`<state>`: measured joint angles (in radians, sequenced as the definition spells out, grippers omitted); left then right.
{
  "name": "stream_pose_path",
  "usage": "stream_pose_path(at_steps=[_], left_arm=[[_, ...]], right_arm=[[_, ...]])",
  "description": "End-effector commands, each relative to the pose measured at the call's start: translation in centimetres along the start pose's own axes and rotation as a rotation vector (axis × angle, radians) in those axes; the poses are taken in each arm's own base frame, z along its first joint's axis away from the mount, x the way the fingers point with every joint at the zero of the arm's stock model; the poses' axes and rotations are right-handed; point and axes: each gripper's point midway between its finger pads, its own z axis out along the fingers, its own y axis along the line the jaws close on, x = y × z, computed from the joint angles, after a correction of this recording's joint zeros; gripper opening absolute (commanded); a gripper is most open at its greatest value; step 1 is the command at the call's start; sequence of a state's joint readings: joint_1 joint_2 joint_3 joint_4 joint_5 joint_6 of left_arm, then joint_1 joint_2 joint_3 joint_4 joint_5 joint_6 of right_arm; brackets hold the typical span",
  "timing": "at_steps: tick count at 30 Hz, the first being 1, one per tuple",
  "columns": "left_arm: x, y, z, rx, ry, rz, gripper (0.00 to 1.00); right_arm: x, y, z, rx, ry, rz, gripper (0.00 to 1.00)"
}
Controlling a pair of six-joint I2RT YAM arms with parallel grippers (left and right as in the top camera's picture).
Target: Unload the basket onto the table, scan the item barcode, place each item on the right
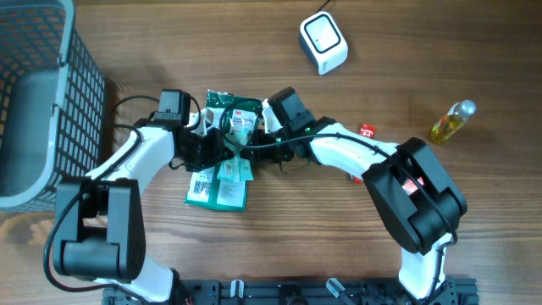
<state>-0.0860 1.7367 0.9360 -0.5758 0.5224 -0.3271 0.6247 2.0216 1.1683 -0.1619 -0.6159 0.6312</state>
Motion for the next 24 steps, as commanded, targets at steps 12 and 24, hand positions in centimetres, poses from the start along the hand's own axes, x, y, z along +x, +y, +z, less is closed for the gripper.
stream_pose_path(at_steps=[12, 24], left_arm=[[0.0, 5.3, 0.4, -0.247, -0.054, -0.018, 0.05], [-1.2, 3.2, -2.4, -0.240, -0.087, 0.002, 0.31]], right_arm=[[-0.8, -3.8, -0.1, 0.189, -0.051, -0.040, 0.04], [-4.2, -0.8, -5.9, 0.181, -0.190, -0.126, 0.18]])
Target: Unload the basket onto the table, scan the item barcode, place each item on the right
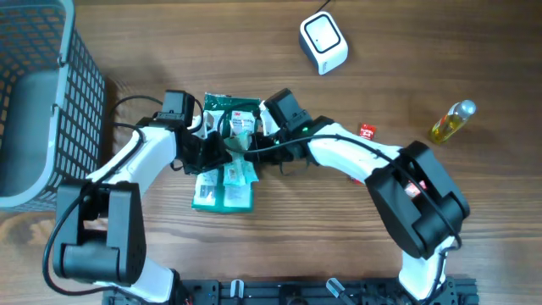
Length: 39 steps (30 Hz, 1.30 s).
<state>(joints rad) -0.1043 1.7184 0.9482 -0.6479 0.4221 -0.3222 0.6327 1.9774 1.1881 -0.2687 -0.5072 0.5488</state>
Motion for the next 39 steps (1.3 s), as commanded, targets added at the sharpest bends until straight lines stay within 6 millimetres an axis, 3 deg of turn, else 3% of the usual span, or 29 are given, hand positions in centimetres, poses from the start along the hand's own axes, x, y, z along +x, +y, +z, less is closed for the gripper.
stream_pose_path(at_steps=[1, 3, 6, 8, 10, 12, 14, 16, 21, 25, 30, 34, 36, 39], left_arm=[[-2.1, 1.9, -2.2, -0.128, -0.105, 0.000, 0.33], [-2.5, 1.4, -2.8, -0.116, -0.126, 0.008, 0.34], [-2.9, 0.5, -3.0, -0.075, -0.140, 0.014, 0.22], [-3.1, 0.0, -3.0, -0.051, -0.145, 0.021, 0.21], [-3.3, -0.1, -3.2, -0.049, -0.152, 0.025, 0.27], [-4.0, -0.6, -3.7, -0.041, -0.171, 0.032, 0.27], [-4.8, -1.3, -4.3, -0.029, -0.198, 0.044, 0.06], [-5.6, -1.6, -4.4, -0.018, -0.227, 0.056, 0.04], [-5.9, -3.0, -3.5, 0.073, -0.205, 0.074, 0.04], [-6.0, -2.4, -1.8, 0.064, -0.177, 0.065, 0.04], [-5.1, 0.0, 2.1, 0.007, -0.076, 0.018, 0.04], [-4.9, 3.7, 4.2, -0.149, -0.053, -0.017, 0.04], [-4.5, 4.2, 4.7, -0.160, -0.034, -0.024, 0.04], [-4.5, 4.2, 4.8, -0.160, -0.033, -0.024, 0.04]], right_arm=[[-4.2, -0.5, -5.0, 0.072, -0.177, -0.073, 0.22], [-4.2, 0.0, -5.6, 0.062, -0.180, -0.075, 0.32], [-3.0, 0.9, -5.3, 0.000, -0.126, -0.071, 0.38], [-2.2, 2.1, -5.2, -0.073, -0.083, -0.075, 0.33], [-1.3, 3.3, -5.3, -0.150, -0.036, -0.045, 0.28], [-0.6, 4.0, -5.0, -0.174, -0.006, -0.017, 0.17], [0.2, 4.4, -4.4, -0.176, 0.014, -0.004, 0.08], [0.7, 4.6, -3.7, -0.170, 0.026, -0.007, 0.08], [1.7, 3.8, -1.4, -0.140, 0.066, 0.032, 0.04], [2.2, 3.2, 0.3, -0.137, 0.087, 0.048, 0.04], [3.2, 1.0, 2.4, -0.094, 0.131, 0.087, 0.04], [4.2, -2.7, 3.7, 0.058, 0.141, 0.199, 0.04], [4.2, -4.0, 3.6, 0.128, 0.125, 0.222, 0.04], [3.9, -3.3, 3.4, 0.096, 0.130, 0.221, 0.04]])
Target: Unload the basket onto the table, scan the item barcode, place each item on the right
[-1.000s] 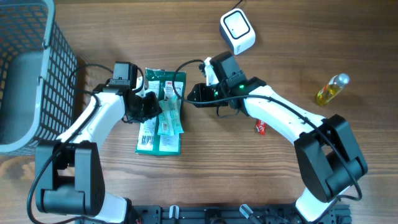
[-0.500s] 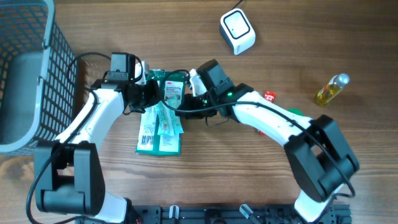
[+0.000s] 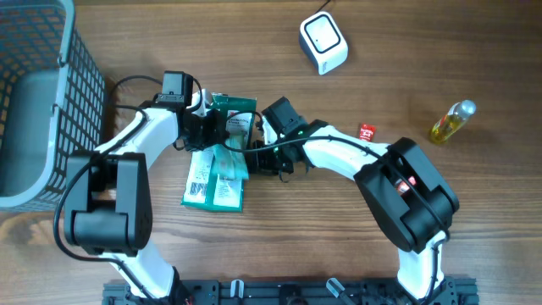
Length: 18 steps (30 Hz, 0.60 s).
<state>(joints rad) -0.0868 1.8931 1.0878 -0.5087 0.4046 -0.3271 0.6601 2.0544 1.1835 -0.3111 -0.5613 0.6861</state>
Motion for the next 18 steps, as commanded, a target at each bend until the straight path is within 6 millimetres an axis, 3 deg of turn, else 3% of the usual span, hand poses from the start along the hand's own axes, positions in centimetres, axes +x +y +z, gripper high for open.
stream_pose_path(at_steps=[1, 5, 10, 15, 18], left_arm=[[2.3, 4.9, 2.6, -0.181, 0.071, -0.037, 0.04], [2.1, 4.6, 2.4, -0.173, 0.064, -0.035, 0.04], [1.4, 1.6, -0.8, -0.082, 0.013, 0.015, 0.04], [0.2, -2.1, -5.8, 0.014, -0.107, 0.075, 0.04], [0.2, -2.1, -5.9, 0.015, -0.109, 0.078, 0.04]], right_arm=[[-0.2, -0.9, 0.4, 0.029, 0.002, 0.039, 0.04], [-1.3, 3.9, -4.0, -0.079, -0.055, -0.060, 0.04], [-2.0, 6.6, -8.8, -0.079, -0.185, -0.131, 0.04], [-1.9, 7.0, -8.9, -0.097, -0.190, -0.141, 0.04], [-1.7, 6.8, -8.5, -0.098, -0.186, -0.137, 0.04]])
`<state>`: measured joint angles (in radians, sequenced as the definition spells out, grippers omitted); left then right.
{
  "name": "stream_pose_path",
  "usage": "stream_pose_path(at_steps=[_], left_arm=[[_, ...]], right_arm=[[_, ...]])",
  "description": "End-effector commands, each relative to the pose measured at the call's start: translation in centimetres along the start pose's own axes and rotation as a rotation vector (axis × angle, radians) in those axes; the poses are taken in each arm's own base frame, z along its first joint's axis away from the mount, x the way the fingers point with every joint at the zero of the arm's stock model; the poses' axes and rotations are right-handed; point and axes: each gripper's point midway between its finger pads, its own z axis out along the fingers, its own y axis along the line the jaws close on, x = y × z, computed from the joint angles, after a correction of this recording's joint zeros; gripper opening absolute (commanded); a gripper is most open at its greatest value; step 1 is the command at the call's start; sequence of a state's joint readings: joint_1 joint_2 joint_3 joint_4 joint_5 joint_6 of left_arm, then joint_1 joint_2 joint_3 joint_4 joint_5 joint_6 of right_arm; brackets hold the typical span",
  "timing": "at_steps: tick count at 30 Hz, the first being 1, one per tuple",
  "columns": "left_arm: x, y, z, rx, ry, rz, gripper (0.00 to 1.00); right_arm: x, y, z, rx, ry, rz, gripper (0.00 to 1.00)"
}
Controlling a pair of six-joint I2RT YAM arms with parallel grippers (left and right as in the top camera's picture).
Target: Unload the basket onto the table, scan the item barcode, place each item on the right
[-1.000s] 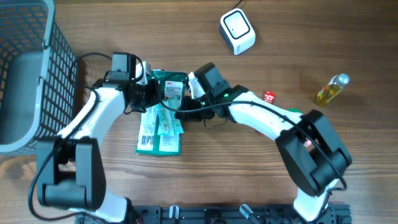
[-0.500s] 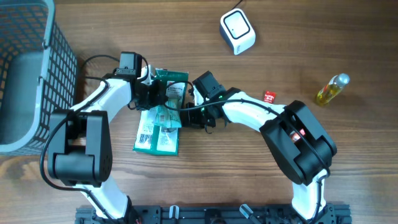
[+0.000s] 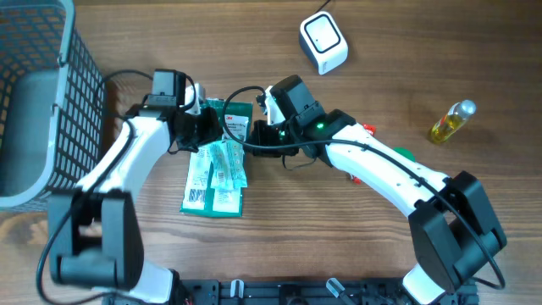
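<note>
The green 3M package (image 3: 216,174) lies lengthwise on the wooden table, its white labels facing up and its top end between the two arms. My left gripper (image 3: 206,129) is shut on the package's upper left edge. The right gripper (image 3: 257,129) sits at the upper right corner of the package; its fingers are hidden under the wrist, so its state does not show. The white barcode scanner (image 3: 323,42) stands at the far middle of the table, well away from the package.
A dark wire basket (image 3: 51,102) fills the left side. A small bottle of yellow liquid (image 3: 452,121) stands at the right. A small red item (image 3: 367,130) and a bit of green (image 3: 403,155) lie beside the right arm.
The right arm has changed its pose, with its wrist now farther back and to the right and its elbow swung out. The left wrist has shifted slightly left. The package lies about where it was.
At first both grippers were over the top of the package, which lay slightly skewed. Then the package sat a little to the right. Later it was turned with its lower end nearer the left. Now the right wrist stands farther back while the left still holds the top edge.
</note>
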<state>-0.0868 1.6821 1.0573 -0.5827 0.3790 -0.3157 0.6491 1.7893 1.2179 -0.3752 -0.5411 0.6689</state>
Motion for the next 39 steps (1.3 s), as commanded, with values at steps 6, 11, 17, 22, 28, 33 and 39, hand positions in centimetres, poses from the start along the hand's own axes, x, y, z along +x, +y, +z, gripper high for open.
stream_pose_path(at_steps=[6, 11, 17, 22, 28, 33, 39], left_arm=[[0.1, 1.2, 1.4, -0.038, 0.015, 0.014, 0.04], [-0.2, 2.5, 1.7, -0.103, 0.001, 0.011, 0.04], [-0.2, 3.1, 1.6, -0.142, -0.004, 0.008, 0.04], [-0.3, 3.1, 1.6, -0.141, -0.007, 0.009, 0.04], [-0.2, 3.0, 1.6, -0.137, -0.005, 0.009, 0.04], [-0.5, 1.1, 1.8, -0.032, -0.003, 0.021, 0.04], [-0.4, 0.7, 1.9, -0.003, 0.003, 0.023, 0.04]], right_arm=[[2.3, 0.1, 2.8, 0.003, -0.004, -0.001, 0.04], [5.2, -0.4, 7.5, 0.050, 0.023, 0.004, 0.04], [8.0, -1.5, 10.0, 0.093, 0.094, 0.027, 0.04], [7.3, -5.3, 9.3, 0.284, 0.020, 0.046, 0.04], [7.0, -8.1, 8.0, 0.382, 0.035, 0.033, 0.04], [4.8, -5.8, 5.4, 0.200, 0.097, 0.030, 0.05], [2.8, -3.1, 2.7, 0.015, 0.100, -0.012, 0.04]])
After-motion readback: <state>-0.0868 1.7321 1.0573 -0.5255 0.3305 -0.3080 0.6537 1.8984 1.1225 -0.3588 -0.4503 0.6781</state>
